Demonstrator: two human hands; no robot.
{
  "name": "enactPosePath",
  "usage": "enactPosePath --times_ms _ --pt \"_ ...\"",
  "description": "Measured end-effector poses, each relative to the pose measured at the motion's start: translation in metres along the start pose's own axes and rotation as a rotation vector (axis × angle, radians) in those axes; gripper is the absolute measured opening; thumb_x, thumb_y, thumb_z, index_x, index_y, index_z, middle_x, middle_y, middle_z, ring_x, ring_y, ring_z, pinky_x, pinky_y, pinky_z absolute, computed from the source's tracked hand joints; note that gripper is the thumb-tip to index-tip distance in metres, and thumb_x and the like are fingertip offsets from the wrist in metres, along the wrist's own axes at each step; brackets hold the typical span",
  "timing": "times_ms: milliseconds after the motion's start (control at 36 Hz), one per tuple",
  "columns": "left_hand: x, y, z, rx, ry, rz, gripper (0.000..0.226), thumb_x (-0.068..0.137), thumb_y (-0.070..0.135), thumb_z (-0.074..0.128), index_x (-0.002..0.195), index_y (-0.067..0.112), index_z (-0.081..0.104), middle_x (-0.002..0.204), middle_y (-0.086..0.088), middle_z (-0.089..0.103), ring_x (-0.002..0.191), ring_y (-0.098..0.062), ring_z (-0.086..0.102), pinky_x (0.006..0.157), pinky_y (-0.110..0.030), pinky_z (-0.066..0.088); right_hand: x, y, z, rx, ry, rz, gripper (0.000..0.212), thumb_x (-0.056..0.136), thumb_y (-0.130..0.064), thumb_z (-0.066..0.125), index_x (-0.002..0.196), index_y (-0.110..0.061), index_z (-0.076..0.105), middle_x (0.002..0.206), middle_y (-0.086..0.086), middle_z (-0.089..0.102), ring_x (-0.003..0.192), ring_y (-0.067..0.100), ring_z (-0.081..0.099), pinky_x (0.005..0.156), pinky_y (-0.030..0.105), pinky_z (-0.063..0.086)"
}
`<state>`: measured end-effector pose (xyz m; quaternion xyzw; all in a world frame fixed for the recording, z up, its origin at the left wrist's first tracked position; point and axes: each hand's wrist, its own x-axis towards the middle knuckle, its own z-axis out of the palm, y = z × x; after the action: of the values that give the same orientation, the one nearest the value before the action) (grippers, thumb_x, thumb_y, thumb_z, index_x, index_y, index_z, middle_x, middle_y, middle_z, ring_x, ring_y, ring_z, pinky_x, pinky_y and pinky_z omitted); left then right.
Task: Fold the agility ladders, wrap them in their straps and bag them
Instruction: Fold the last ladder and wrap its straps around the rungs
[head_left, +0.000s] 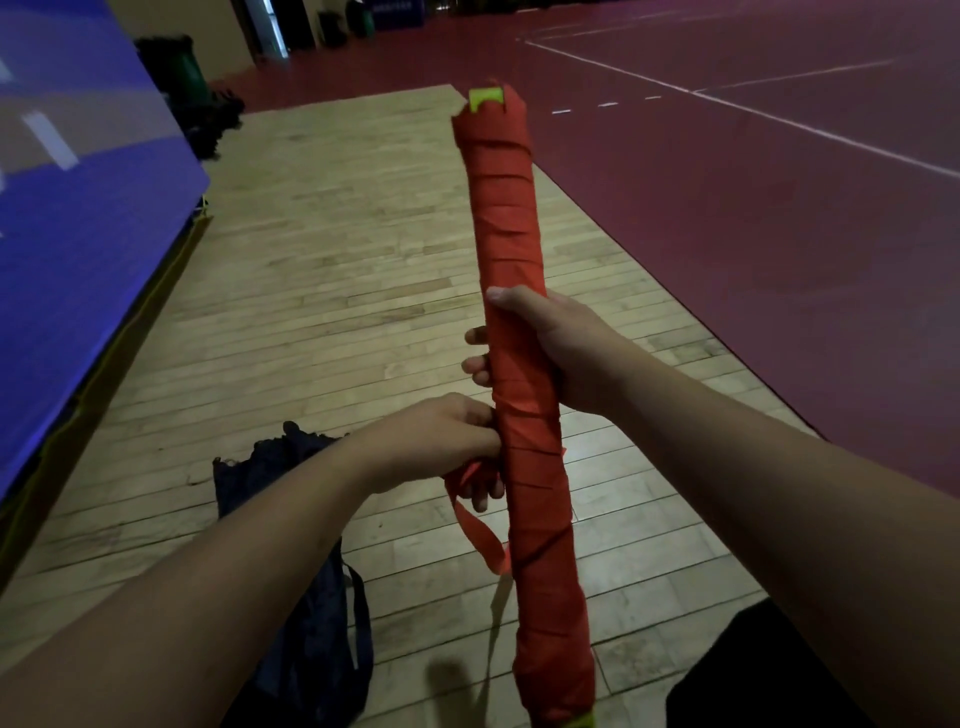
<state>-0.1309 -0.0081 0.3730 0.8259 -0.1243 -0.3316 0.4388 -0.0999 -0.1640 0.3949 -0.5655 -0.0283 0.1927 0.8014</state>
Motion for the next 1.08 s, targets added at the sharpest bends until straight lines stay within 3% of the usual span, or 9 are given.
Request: enactPosePath --times_ms 139,250,306,444,583,639,722,833,1083 --pt "0.001 -0.005 -0.004 0.104 0.051 -0.021 0.022 0.101 0.016 0.05 0.095 0.008 0.069 0.07 -0.004 0.072 0.068 -0.023 0.069 0.071 -0.038 0.057 0.006 0.0 -0.005 -0.085 0.126 -0.035 0.014 0.1 -0.021 0.058 0.104 -0.01 0.05 0.077 0.014 0.059 0.063 0.024 0.059 0.061 0.033 0.054" --pt "0.004 -0.003 0.0 0.135 0.088 0.004 0.019 0.1 0.022 0.053 0.097 0.013 0.068 0.07 0.002 0.071 0.062 -0.015 0.066 0.065 -0.03 0.054 0.01 -0.004 -0.003 -0.011 0.178 0.031 0.065 0.095 -0.069 0.045 0.123 -0.012 0.056 0.086 0.011 0.059 0.071 0.022 0.06 0.068 0.034 0.055" --pt "0.005 -0.005 0.0 0.089 0.076 -0.012 0.02 0.098 0.029 0.057 0.101 0.013 0.068 0.07 0.0 0.068 0.061 -0.016 0.063 0.068 -0.033 0.053 0.01 -0.005 -0.002 0.072 0.19 0.023 0.074 0.097 -0.07 0.038 0.13 -0.007 0.057 0.094 0.01 0.056 0.071 0.02 0.059 0.067 0.034 0.055" --pt "0.008 -0.006 0.004 0.104 0.086 0.019 0.052 0.074 0.068 0.066 0.103 0.024 0.068 0.069 0.01 0.066 0.06 -0.011 0.062 0.064 -0.027 0.05 0.002 -0.008 -0.003 0.086 0.144 0.037 0.056 0.093 -0.063 0.056 0.11 -0.009 0.057 0.079 0.004 0.058 0.064 0.015 0.054 0.064 0.028 0.049" --pt "0.011 -0.008 0.016 0.167 0.13 0.076 0.023 0.082 0.056 0.071 0.09 0.035 0.066 0.079 0.006 0.072 0.069 -0.015 0.068 0.061 -0.024 0.054 -0.002 -0.009 0.001 -0.021 0.096 -0.011 0.026 0.093 -0.041 0.066 0.097 -0.016 0.064 0.073 0.0 0.061 0.065 0.012 0.06 0.062 0.026 0.051" --pt "0.012 -0.009 0.018 0.143 0.129 0.059 0.03 0.082 0.053 0.073 0.098 0.028 0.069 0.091 -0.001 0.074 0.082 -0.024 0.071 0.072 -0.033 0.058 -0.001 -0.008 -0.001 -0.045 0.128 -0.007 0.022 0.09 -0.036 0.069 0.096 -0.016 0.06 0.074 0.002 0.056 0.067 0.015 0.057 0.066 0.031 0.052" --pt "0.013 -0.007 0.02 0.12 0.122 0.038 0.034 0.081 0.052 0.075 0.095 0.022 0.069 0.075 0.001 0.065 0.065 -0.018 0.06 0.063 -0.031 0.051 -0.002 -0.008 -0.002 0.051 0.079 0.009 0.025 0.093 -0.028 0.068 0.104 -0.01 0.055 0.086 0.014 0.061 0.078 0.026 0.064 0.078 0.039 0.058" --pt "0.014 -0.006 0.018 0.251 0.163 0.001 0.035 0.082 0.062 0.068 0.093 0.029 0.066 0.079 0.007 0.067 0.065 -0.011 0.06 0.061 -0.024 0.05 0.0 -0.006 -0.004 0.084 0.157 -0.034 0.021 0.094 -0.022 0.07 0.098 -0.006 0.056 0.081 0.02 0.062 0.063 0.026 0.063 0.066 0.036 0.058" --pt "0.016 -0.01 0.014 0.345 0.173 -0.054 0.038 0.084 0.066 0.062 0.091 0.029 0.066 0.08 0.008 0.071 0.054 -0.011 0.063 0.057 -0.025 0.053 0.007 -0.009 -0.009 0.177 0.242 0.034 0.071 0.096 -0.071 0.041 0.119 -0.006 0.056 0.098 0.009 0.057 0.087 0.025 0.059 0.082 0.039 0.055"
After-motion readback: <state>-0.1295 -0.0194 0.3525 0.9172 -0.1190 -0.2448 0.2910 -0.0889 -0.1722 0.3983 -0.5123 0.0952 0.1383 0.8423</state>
